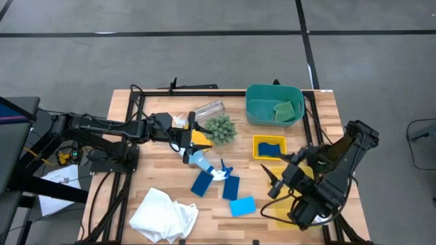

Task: Pick & Place Kitchen Items
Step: Put the blue sponge into the top yellow bin

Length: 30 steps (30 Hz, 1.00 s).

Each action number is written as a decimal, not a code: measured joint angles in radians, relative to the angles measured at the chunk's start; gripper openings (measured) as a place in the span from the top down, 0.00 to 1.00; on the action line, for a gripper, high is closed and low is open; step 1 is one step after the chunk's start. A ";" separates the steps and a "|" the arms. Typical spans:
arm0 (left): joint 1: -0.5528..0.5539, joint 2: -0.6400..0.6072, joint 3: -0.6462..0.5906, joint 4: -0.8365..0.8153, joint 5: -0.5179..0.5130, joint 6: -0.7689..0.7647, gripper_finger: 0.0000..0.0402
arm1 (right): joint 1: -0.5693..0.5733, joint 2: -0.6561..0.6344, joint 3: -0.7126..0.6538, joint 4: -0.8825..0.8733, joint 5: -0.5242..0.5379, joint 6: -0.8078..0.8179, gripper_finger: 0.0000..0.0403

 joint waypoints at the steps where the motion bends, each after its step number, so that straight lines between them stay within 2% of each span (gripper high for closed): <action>1: 0.000 0.000 0.000 -0.001 -0.011 0.000 0.45 | -0.005 0.000 0.000 0.000 -0.006 0.000 0.38; 10: 0.000 0.000 0.000 -0.057 -0.110 0.000 0.45 | -0.015 -0.014 0.000 0.000 -0.066 -0.011 0.38; 18: -0.020 0.000 0.000 -0.080 -0.115 -0.062 0.45 | -0.011 -0.013 0.000 0.000 -0.099 -0.052 0.38; 24: -0.111 0.000 0.000 -0.189 -0.108 -0.062 0.45 | 0.004 -0.013 0.000 0.000 -0.119 -0.082 0.38; 30: -0.214 0.000 0.000 -0.261 -0.110 0.016 0.45 | 0.013 -0.013 0.000 0.000 -0.118 -0.126 0.38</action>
